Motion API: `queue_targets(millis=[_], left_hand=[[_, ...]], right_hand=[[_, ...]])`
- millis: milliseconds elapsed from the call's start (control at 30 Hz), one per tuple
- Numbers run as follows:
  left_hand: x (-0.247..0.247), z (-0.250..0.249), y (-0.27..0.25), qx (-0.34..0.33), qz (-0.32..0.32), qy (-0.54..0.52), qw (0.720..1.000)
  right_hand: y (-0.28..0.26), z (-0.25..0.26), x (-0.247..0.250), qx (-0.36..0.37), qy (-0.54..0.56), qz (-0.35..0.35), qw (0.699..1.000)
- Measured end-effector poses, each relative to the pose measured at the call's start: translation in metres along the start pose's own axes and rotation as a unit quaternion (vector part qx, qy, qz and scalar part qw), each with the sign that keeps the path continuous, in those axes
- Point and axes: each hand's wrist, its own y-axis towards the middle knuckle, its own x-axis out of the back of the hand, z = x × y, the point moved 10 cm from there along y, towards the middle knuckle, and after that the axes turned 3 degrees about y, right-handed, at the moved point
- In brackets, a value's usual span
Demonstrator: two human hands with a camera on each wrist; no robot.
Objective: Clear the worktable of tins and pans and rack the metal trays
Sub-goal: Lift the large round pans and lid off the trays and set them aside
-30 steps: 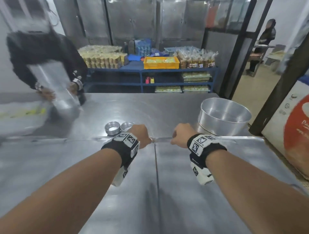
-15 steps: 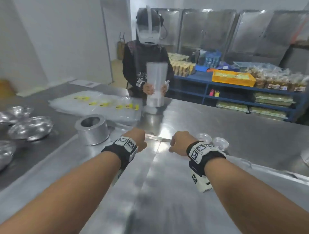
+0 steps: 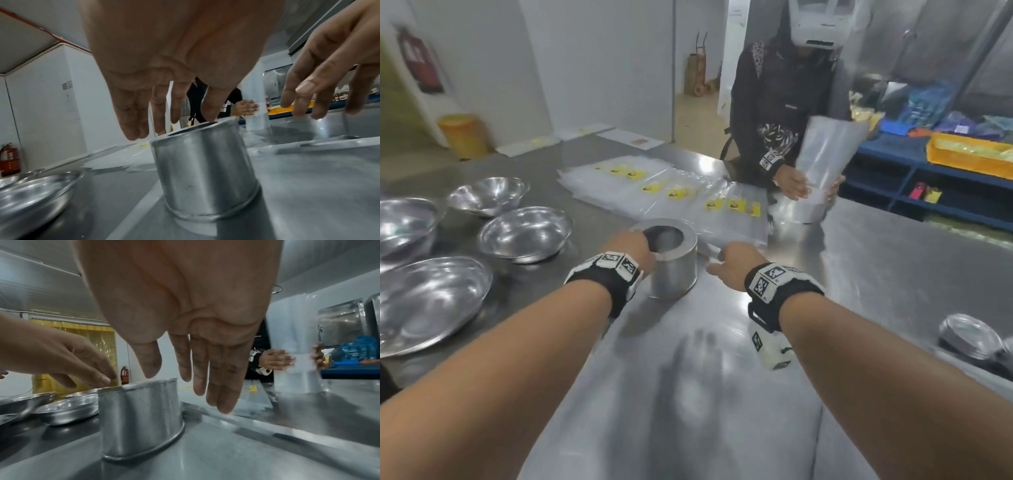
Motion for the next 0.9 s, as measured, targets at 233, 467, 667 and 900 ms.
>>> queue_targets(millis=[233,467,667,900], left_hand=[[-0.022,0.022,0.048,0.019,-0.023,-0.094,0.995],[-0.015,0.033,0.044,0.054,-0.065,-0.194,0.977],[0.002,0.023,0.007,0.042,-0.098,-0.212,0.971],[0.024,-0.009,-0.087,0.045,-0.116,-0.276,0.953]], right_hand=[[0.058,0.015,-0.021,-0.055,0.158,-0.054,0.985],[0.071,0.018,-0.036,-0.108,0.254,-0.096,0.956],[0.029,0.003,-0.02,-0.146,0.339,-0.123,0.921],[-0.071,-0.009,0.015,-0.128,0.379,-0.147,0.905]])
